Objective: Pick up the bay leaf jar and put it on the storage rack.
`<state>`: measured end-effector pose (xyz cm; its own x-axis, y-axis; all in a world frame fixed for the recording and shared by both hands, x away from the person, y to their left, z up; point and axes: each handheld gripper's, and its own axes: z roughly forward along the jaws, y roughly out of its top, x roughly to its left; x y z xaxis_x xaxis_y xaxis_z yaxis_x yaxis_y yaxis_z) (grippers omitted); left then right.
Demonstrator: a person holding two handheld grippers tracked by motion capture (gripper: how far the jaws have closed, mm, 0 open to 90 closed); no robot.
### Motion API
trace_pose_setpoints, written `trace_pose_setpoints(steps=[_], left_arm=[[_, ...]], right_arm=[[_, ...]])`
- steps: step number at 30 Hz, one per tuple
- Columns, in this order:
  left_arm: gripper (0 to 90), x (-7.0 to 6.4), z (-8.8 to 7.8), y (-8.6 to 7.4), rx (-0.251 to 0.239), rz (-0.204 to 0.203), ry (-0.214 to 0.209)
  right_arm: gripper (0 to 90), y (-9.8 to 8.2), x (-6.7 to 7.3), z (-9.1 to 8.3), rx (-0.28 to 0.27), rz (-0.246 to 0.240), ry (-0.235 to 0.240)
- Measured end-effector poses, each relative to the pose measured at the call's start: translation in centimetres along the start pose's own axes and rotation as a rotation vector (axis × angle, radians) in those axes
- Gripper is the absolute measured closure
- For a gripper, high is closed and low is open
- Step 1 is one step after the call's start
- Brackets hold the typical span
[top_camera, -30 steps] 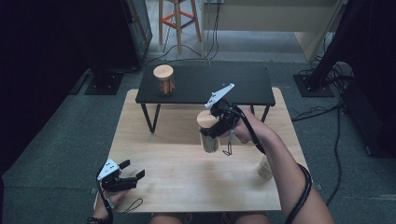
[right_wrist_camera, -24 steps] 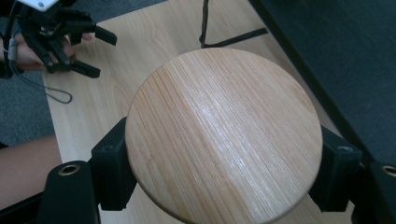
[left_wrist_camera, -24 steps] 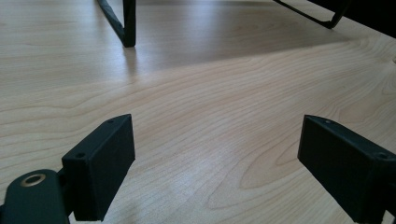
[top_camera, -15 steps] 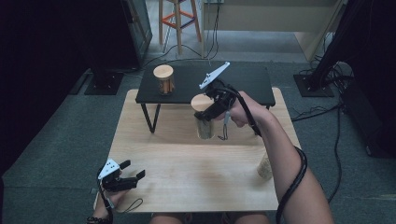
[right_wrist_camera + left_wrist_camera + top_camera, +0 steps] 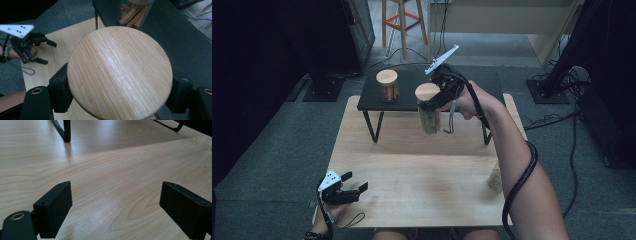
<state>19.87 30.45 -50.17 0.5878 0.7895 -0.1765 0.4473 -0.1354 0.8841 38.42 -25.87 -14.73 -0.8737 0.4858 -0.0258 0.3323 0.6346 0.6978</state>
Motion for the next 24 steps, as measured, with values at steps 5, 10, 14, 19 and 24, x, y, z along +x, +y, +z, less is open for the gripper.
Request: trace_pose_setpoints(steps=[5, 10, 14, 19, 24], left_arm=[[11.2, 0.0, 0.0, 0.0, 0.001, -0.004, -0.001], [11.2, 0.0, 0.0, 0.0, 0.002, -0.004, -0.001], [11.2, 0.0, 0.0, 0.0, 0.002, -0.004, 0.000], [11.2, 0.1, 0.0, 0.0, 0.002, -0.008, 0.000], [11.2, 0.1, 0.0, -0.1, -0.007, -0.010, -0.002]], right_arm=[[24.6, 0.6, -0.7, -0.1, 0.005, 0.001, -0.004], [24.6, 1.2, -1.4, 0.2, 0.021, 0.008, -0.005], [24.6, 1.7, -2.1, 0.3, 0.026, 0.009, -0.004], [24.7, 2.7, -3.1, 0.7, 0.037, 0.013, 0.012], [24.7, 3.0, -3.6, 1.0, 0.034, 0.018, 0.024]])
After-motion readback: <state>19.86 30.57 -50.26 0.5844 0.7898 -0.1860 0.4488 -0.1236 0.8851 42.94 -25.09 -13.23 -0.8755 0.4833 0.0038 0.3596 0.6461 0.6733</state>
